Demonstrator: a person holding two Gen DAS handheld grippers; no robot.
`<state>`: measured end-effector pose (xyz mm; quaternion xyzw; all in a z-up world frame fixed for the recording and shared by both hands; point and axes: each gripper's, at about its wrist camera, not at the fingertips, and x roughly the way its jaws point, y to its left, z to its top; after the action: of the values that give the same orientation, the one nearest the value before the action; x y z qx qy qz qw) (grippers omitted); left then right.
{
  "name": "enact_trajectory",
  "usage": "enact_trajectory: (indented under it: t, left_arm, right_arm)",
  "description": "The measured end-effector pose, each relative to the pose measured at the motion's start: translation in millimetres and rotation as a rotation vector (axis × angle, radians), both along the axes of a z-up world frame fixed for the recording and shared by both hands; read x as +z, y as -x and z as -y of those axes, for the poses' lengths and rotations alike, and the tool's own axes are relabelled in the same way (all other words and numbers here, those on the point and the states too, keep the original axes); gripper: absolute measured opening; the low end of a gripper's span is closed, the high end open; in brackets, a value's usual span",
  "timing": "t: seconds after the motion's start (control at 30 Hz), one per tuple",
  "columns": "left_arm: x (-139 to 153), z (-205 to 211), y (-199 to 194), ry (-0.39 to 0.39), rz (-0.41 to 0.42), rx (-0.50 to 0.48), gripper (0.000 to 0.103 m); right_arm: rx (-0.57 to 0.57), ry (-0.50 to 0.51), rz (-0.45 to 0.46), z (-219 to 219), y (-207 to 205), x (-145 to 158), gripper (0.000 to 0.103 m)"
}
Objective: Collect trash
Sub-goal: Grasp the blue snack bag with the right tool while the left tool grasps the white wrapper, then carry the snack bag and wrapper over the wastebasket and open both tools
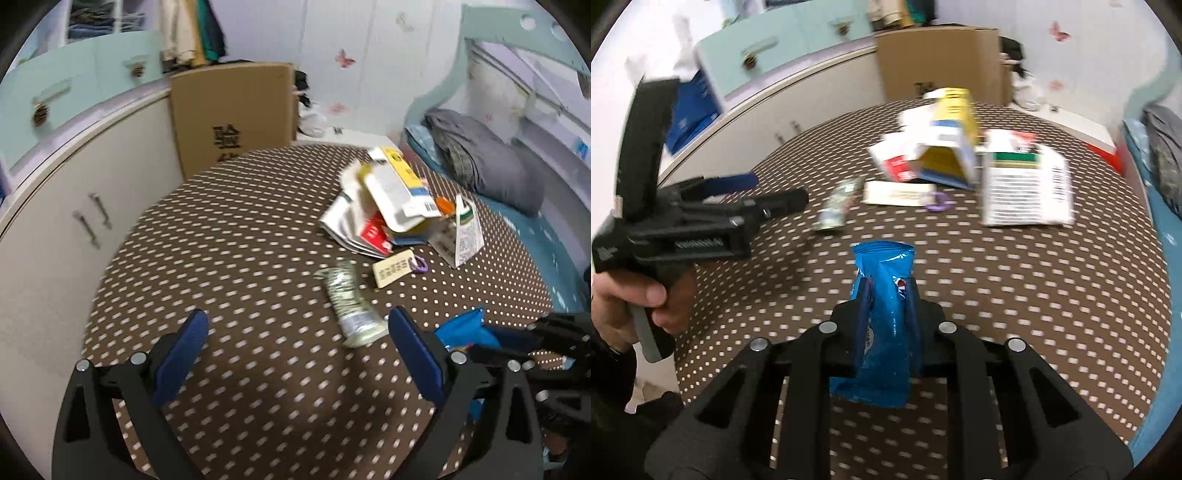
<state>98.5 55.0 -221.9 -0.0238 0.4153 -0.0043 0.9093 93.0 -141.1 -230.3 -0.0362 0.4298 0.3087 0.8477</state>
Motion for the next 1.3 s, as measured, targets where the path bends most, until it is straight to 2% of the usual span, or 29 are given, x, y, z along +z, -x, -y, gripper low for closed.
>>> enact_trajectory:
  t: [0.07, 0.13, 0.2, 0.23, 0.27, 0.3, 0.37, 0.4, 0.43, 0.47, 0.57, 0.77, 1.0, 1.17, 1.3]
  left_arm:
    - [-4.9, 8.4, -9.0, 0.006, -0.015, -0.024, 0.095]
    - [-11.8, 17.4, -19.4, 0.009, -0.042, -0.048, 0.085]
    - [-18.9, 23.8, -26.6, 0.01, -0.078, -0.068, 0.062]
    - [-20.4, 26.5, -27.3, -0.006, -0.073, -0.071, 0.06]
    - [-20.8, 31.5, -27.3, -0.032, -0.072, -0.084, 0.051]
    - [-20.4, 33.5, -27.1, -0.035, -0.074, -0.094, 0.032]
    - [-18.8, 31.2, -24.5, 0.016, -0.086, -0.111, 0.018]
    - [-18.5, 29.5, -23.2, 0.034, -0.09, -0.113, 0.017]
    - [-18.5, 28.3, -20.9, 0.04, -0.091, -0.113, 0.017]
    - [-18.5, 27.2, -17.2, 0.039, -0.089, -0.112, 0.016]
    - [-18.1, 21.5, -6.4, 0.074, -0.092, -0.099, 0.015]
    - [-8.7, 17.7, 13.0, 0.107, -0.063, -0.093, 0.015]
    - [22.0, 31.3, 10.8, 0.124, 0.003, -0.125, 0.015]
    - [51.5, 64.0, 0.4, 0.131, 0.063, -0.181, 0.015]
    - [71.3, 96.5, -12.8, 0.137, 0.104, -0.233, 0.015]
  right_arm:
    - [-0.011, -0.008, -0.01, 6.1, -2.1, -0.7, 0.019]
    - [-0.011, -0.015, -0.031, 9.6, -4.0, -3.4, 0.02]
    - [-0.021, -0.016, -0.043, 12.7, -3.1, -6.4, 0.025]
    - [-0.024, -0.021, -0.044, 13.2, -4.0, -7.1, 0.04]
    - [-0.027, -0.024, -0.037, 10.1, -3.4, -7.5, 0.054]
    - [-0.017, -0.029, -0.032, 7.6, -2.3, -7.5, 0.054]
    - [-0.002, -0.026, -0.036, 1.6, -3.2, -9.8, 0.053]
    - [0.015, 0.0, -0.031, -4.9, -1.6, -12.7, 0.05]
    - [0.022, 0.028, -0.013, -8.9, 0.7, -13.9, 0.032]
    - [0.035, 0.055, 0.015, -14.5, 4.3, -13.8, 0.025]
    - [0.05, 0.037, 0.018, -15.8, 4.7, -11.3, 0.018]
    - [-0.004, -0.017, 0.03, 10.0, 1.9, 2.4, 0.016]
    - [-0.118, -0.072, 0.1, 65.3, -3.1, 37.1, 0.016]
    - [-0.208, -0.091, 0.175, 110.1, -10.5, 68.9, 0.016]
    - [-0.315, -0.108, 0.256, 161.7, -17.4, 103.8, 0.016]
